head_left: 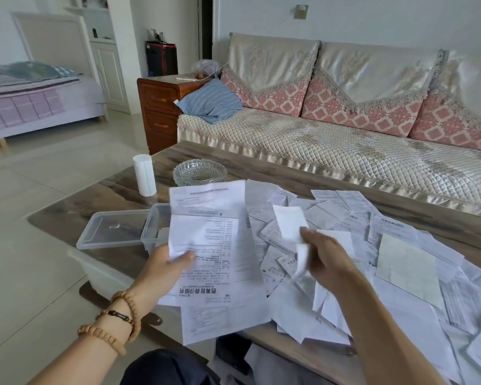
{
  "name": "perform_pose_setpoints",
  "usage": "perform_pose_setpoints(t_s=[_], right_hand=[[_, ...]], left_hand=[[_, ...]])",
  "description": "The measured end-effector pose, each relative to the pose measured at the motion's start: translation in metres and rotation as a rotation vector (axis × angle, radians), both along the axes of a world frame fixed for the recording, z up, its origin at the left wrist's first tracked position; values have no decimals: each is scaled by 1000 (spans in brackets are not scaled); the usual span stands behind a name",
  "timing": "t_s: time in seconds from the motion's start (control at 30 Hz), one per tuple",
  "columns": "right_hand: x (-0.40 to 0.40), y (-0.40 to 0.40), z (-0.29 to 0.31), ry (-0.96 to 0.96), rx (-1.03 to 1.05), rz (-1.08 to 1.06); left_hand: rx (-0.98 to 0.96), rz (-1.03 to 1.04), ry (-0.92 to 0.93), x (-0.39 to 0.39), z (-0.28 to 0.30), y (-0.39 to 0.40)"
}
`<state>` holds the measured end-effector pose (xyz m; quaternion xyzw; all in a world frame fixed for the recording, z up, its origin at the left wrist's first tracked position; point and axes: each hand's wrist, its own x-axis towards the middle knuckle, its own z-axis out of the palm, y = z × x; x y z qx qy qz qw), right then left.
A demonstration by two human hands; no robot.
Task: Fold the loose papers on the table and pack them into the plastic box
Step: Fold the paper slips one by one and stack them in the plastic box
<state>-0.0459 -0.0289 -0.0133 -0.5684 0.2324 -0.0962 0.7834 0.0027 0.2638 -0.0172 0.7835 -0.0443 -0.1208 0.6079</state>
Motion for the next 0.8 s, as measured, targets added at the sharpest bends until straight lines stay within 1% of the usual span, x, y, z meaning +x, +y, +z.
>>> perform_pose_setpoints(t_s=[0.03, 0.17, 0.2, 0.23, 0.33, 0.37, 0.4, 0.47, 0.53, 0.57, 0.63, 0.67, 0.73, 0.8], right_hand=[[-4, 7, -2, 11, 115, 49], [-27, 41, -4, 53, 285, 184], [-32, 46, -7, 68, 297, 216], [-38, 54, -5, 90, 273, 242], [-40, 59, -14, 67, 145, 253], [-43, 64, -9, 68, 133, 253], [-43, 65, -11, 54, 88, 285], [-44, 68, -12, 8, 65, 336], [-42, 69, -9, -58, 16, 365], [-38, 67, -5, -108, -4, 372], [-30, 59, 12, -159, -90, 467], [-28, 57, 18, -172, -90, 532], [-28, 59, 23, -155, -68, 672], [-31, 62, 18, -132, -88, 741]], left_hand=[[-52, 6, 33, 0, 0, -1], [-177, -2, 107, -3, 4, -14], [-199, -15, 119, -3, 5, -16], [-217, -31, 133, -3, 6, -18], [-249, -71, 148, -4, 7, -21], [-256, -84, 150, -5, 8, -22], [-271, -89, 154, -5, 8, -23], [-318, -95, 182, -5, 10, -23], [-321, -170, 202, -3, 12, -22], [-288, -251, 198, -3, 13, -21], [-211, -416, 196, -4, 15, -23], [-193, -461, 198, -4, 15, -25], [-185, -460, 184, -3, 14, -29], [-159, -450, 161, -2, 15, -32]])
